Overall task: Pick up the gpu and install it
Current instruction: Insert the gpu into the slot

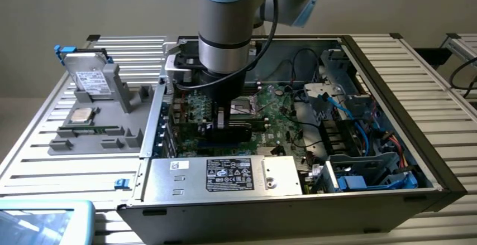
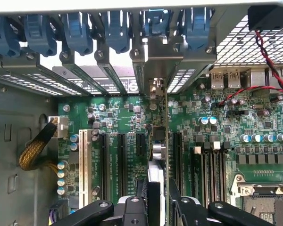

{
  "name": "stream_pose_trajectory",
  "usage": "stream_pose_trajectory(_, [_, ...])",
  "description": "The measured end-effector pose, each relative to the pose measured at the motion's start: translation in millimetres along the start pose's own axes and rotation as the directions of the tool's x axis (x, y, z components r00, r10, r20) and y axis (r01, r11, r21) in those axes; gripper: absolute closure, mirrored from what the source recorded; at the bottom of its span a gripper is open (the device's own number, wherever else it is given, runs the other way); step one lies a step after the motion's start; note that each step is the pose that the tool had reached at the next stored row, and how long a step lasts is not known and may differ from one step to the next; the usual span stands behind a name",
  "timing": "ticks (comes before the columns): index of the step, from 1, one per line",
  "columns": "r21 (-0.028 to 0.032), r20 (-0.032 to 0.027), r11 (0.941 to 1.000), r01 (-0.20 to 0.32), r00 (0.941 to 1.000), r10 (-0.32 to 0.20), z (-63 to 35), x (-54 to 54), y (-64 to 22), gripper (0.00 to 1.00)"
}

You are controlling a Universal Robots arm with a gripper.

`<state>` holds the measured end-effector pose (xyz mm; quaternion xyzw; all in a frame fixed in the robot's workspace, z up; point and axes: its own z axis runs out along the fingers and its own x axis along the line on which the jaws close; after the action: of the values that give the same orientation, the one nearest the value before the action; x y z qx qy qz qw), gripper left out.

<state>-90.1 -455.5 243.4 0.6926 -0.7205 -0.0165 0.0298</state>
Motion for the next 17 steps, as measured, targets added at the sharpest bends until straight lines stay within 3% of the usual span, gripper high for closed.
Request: stream_pose_trajectory(17, [0.0002,0.0001,1.0,0.0,1.0,0.0,0.2,0.1,0.2,0.72])
